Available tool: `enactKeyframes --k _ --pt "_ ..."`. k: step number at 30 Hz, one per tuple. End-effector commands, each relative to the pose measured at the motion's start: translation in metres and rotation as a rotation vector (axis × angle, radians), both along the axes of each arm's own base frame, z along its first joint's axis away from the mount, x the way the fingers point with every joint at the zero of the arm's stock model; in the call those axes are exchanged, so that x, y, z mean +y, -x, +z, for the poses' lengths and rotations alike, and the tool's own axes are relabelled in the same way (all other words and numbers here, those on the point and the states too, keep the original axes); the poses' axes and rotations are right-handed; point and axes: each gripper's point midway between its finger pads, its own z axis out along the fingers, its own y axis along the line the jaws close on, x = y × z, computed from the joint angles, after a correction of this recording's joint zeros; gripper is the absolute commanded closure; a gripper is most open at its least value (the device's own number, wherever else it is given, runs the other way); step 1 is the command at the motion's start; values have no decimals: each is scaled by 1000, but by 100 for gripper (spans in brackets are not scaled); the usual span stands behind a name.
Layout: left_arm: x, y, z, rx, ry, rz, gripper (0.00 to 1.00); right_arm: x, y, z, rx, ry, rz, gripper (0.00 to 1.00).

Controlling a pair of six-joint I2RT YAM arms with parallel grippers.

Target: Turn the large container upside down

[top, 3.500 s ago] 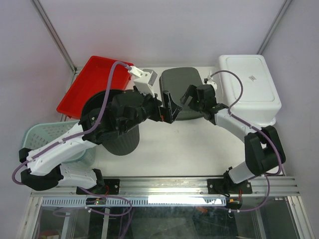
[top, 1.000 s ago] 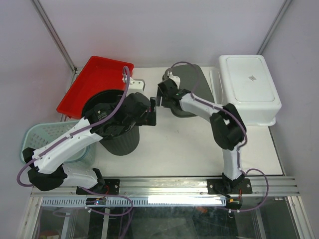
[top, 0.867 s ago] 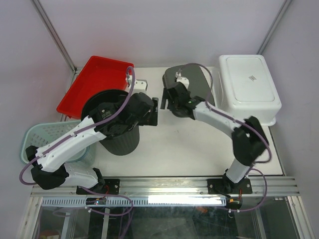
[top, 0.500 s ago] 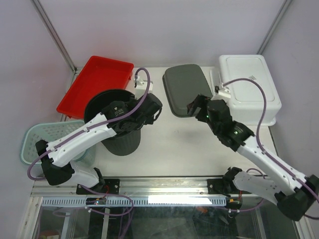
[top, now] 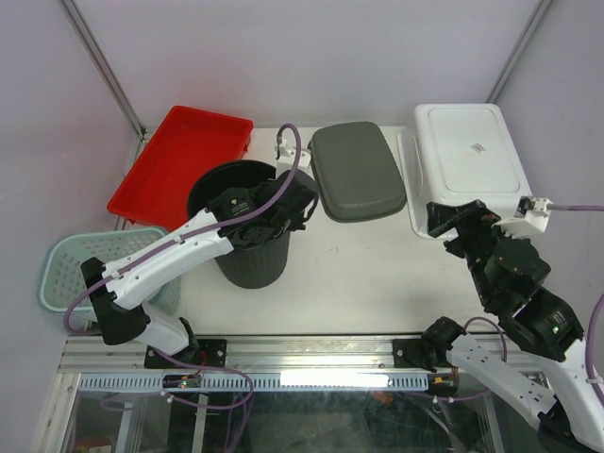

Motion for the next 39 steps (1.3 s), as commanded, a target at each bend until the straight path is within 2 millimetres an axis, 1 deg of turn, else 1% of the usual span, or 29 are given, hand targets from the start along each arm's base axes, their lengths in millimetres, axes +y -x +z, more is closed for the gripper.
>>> enactKeyframes --k 1,3,5,7,8,10,11,12,13,14,16,17,20,21,24,27,29,31,33,34,36,38,39 --pt "-72 23 50 21 306 -259 100 -15 11 19 -9 -37 -37 15" --pt "-97 37 67 26 389 -359 100 -6 16 32 -38 -79 26 16" --pt "-115 46 83 33 458 -417 100 -1 17 40 -63 -98 58 16" --pt "-129 55 102 37 533 -477 100 -6 18 46 -66 -113 32 16" --pt "-134 60 112 36 574 -508 100 -13 21 49 -68 -139 7 16" --pt "-140 68 131 32 650 -549 100 -21 29 63 -117 -198 -4 16" --pt "-141 72 139 30 684 -566 100 -23 32 74 -166 -227 1 16" --pt "-141 76 146 27 717 -583 100 -24 33 79 -194 -234 6 16" --pt "-141 79 152 24 744 -591 100 -25 34 81 -206 -233 5 16" --pt "-141 80 153 22 765 -595 100 -26 34 81 -201 -228 -1 16" --pt "-134 79 158 13 809 -595 100 -21 29 76 -163 -200 1 16" --pt "-132 78 157 22 834 -601 100 -16 25 73 -136 -179 11 15" --pt "-122 67 133 80 861 -614 100 5 15 60 -60 -114 70 14" --pt "-118 63 116 114 854 -606 100 13 12 57 -47 -102 98 13" --pt "-102 55 90 134 836 -565 100 37 4 40 1 -69 182 12" --pt "-81 49 65 130 807 -536 100 62 -4 18 56 -54 257 11" --pt "-63 40 45 138 786 -497 100 80 -9 5 85 -67 309 11" --pt "-41 25 26 137 774 -441 83 94 -14 -8 112 -80 347 11" --pt "-28 16 6 138 744 -395 76 98 -18 -22 153 -78 339 12" --pt "-24 14 -5 145 724 -374 71 95 -20 -29 175 -73 313 13" --pt "-20 12 -23 163 690 -356 59 82 -24 -42 214 -60 228 13" --pt "-19 11 -39 187 662 -343 47 75 -25 -52 240 -33 189 13" --pt "-19 10 -44 195 653 -341 44 71 -23 -57 252 -22 177 13"
